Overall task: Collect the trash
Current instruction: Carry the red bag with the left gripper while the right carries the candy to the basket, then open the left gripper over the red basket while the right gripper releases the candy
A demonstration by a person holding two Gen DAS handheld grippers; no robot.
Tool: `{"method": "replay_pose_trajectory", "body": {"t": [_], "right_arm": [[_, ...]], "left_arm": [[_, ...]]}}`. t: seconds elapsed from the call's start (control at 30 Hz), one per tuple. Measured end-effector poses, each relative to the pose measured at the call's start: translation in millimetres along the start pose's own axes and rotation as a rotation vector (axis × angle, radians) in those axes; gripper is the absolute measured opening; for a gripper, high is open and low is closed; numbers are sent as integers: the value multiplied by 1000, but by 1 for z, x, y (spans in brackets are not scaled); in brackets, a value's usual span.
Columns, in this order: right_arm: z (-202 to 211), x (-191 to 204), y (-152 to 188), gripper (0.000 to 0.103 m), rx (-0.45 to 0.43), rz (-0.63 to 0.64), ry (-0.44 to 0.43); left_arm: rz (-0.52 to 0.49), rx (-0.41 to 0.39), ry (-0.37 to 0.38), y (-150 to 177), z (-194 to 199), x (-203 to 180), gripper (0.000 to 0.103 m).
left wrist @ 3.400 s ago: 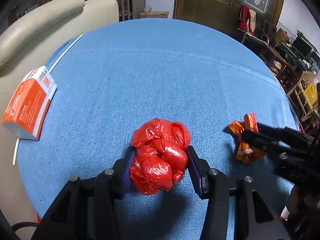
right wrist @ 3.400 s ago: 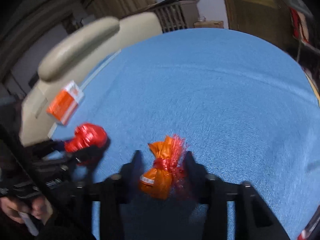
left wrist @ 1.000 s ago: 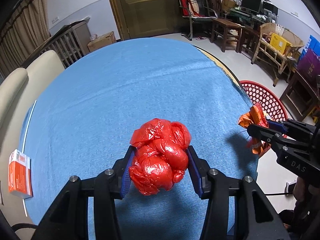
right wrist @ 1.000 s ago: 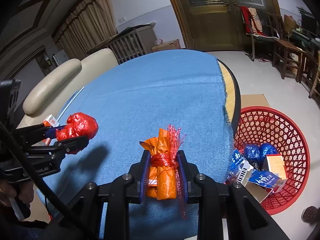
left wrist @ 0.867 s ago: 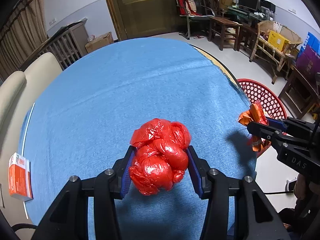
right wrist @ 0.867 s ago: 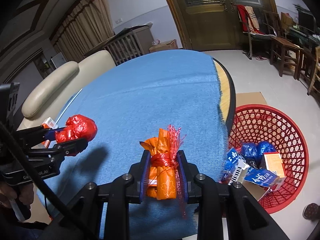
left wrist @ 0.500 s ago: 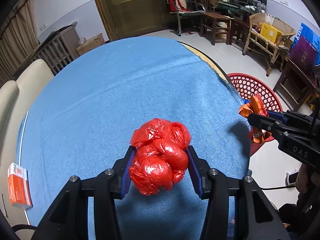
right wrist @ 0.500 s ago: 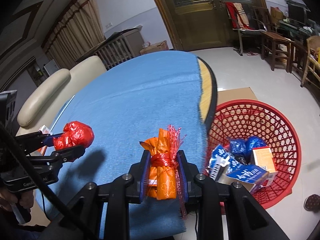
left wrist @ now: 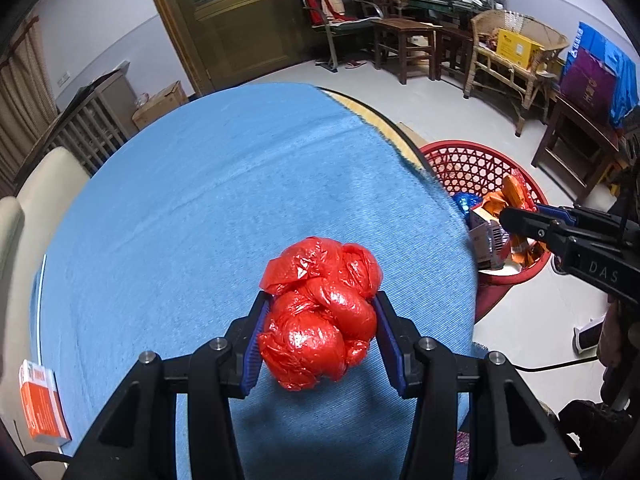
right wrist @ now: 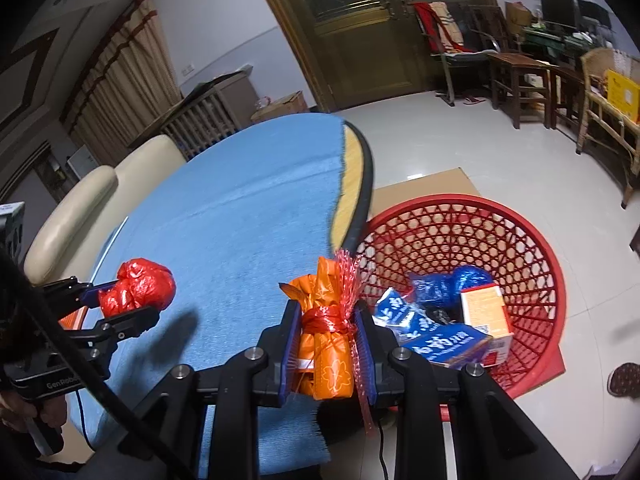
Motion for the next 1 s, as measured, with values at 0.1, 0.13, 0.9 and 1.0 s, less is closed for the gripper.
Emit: {"method": "replay_pose_trajectory", "body": {"t": [0.1, 0.13, 0.9, 1.0], "right_arm": [[6, -8, -1, 28, -10, -16, 11], [8, -10, -1, 28, -13, -20, 15], [52, -57, -5, 28, -76, -106, 85], [55, -59, -5, 28, -79, -112, 90]], "left_arm": [[-18, -4, 5, -4, 1, -7, 51], [-23, -5, 7, -4, 1, -9, 51], [-128, -41, 72, -41, 5, -68, 51], [-139, -49, 81, -46, 5, -76, 51]]}}
Point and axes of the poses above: each gripper's, at about its wrist camera, not at the fingertips, and z roughly against the way its jaws point, x to its left, y to its underside, the point moved 6 cm from there along -z, roughly the way its jaws point, and after that the axes turned 12 degrees about -y, right-handed, at the moved point
